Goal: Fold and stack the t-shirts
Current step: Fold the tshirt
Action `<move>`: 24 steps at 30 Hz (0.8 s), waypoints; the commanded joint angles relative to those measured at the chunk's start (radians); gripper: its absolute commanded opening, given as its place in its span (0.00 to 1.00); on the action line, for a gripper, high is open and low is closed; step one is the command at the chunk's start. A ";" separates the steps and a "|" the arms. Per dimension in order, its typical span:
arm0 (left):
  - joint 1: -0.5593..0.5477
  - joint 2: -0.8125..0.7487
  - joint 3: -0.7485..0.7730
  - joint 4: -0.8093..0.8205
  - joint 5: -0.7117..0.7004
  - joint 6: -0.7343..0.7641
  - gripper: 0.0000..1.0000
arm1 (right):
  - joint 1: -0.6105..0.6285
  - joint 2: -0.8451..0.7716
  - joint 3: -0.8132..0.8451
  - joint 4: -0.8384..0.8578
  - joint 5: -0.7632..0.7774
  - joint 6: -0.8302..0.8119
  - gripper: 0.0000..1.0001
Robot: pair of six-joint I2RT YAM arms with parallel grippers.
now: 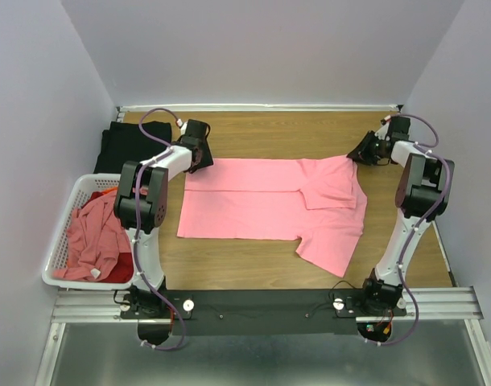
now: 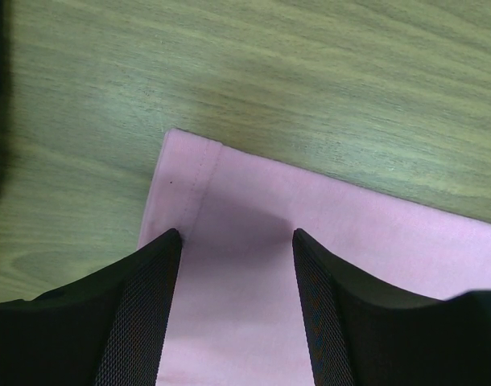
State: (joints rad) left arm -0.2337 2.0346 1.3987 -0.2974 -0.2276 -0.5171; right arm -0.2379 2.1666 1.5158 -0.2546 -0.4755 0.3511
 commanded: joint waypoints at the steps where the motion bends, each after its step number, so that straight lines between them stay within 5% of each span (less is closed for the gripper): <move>1: 0.010 0.042 -0.004 -0.042 0.036 -0.021 0.66 | -0.008 0.042 0.033 0.029 -0.054 0.011 0.28; 6: 0.011 0.041 -0.010 -0.046 0.037 -0.029 0.65 | -0.014 0.042 0.038 0.031 -0.003 0.006 0.02; 11: 0.016 0.072 0.048 -0.094 0.057 -0.050 0.44 | -0.053 0.035 0.037 0.029 0.113 0.008 0.01; 24: 0.016 0.211 0.279 -0.172 0.134 -0.101 0.42 | -0.070 0.148 0.208 0.026 0.153 -0.040 0.01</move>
State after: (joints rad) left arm -0.2207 2.1677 1.6230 -0.3985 -0.1406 -0.5865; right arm -0.3016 2.2528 1.6615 -0.2401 -0.3679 0.3386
